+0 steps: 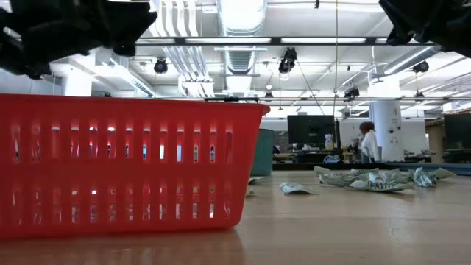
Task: Pick and place items into bin
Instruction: Put the green stevia packet into the red bin
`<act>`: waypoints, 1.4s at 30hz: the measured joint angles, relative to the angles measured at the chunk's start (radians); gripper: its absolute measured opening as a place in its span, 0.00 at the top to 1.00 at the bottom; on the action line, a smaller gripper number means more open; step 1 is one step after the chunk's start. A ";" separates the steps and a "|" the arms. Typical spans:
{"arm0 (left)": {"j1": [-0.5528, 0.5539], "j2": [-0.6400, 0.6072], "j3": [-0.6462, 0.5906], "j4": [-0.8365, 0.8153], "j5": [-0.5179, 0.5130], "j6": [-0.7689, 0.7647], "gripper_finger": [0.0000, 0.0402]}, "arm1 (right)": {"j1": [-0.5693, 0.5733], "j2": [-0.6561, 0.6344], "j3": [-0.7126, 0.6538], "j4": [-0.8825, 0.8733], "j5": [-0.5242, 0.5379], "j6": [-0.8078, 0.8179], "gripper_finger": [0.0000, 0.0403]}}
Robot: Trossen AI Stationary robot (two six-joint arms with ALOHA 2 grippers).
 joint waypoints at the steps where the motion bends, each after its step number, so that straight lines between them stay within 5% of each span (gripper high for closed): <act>1: 0.000 0.021 0.019 0.003 0.000 0.000 0.66 | 0.000 0.017 0.009 -0.001 0.001 0.018 0.86; 10: -0.001 0.145 0.100 -0.105 0.000 -0.001 0.66 | 0.000 0.295 0.194 -0.150 0.002 0.094 0.86; 17: -0.002 0.044 0.213 -0.650 -0.013 0.003 0.66 | 0.013 0.542 0.363 -0.330 0.003 0.108 0.86; 22: -0.003 0.011 0.278 -0.929 -0.223 0.048 0.66 | 0.024 0.679 0.441 -0.356 0.003 0.048 0.86; 26: 0.003 0.019 0.297 -1.016 -0.348 0.131 0.66 | 0.024 0.748 0.519 -0.453 0.009 -0.009 0.86; 32: 0.043 0.070 0.371 -1.164 -0.378 0.157 0.66 | 0.024 0.809 0.631 -0.660 0.012 -0.022 0.86; 42: 0.206 0.318 0.496 -1.228 -0.294 0.134 0.66 | 0.024 0.827 0.670 -0.789 0.012 -0.022 0.86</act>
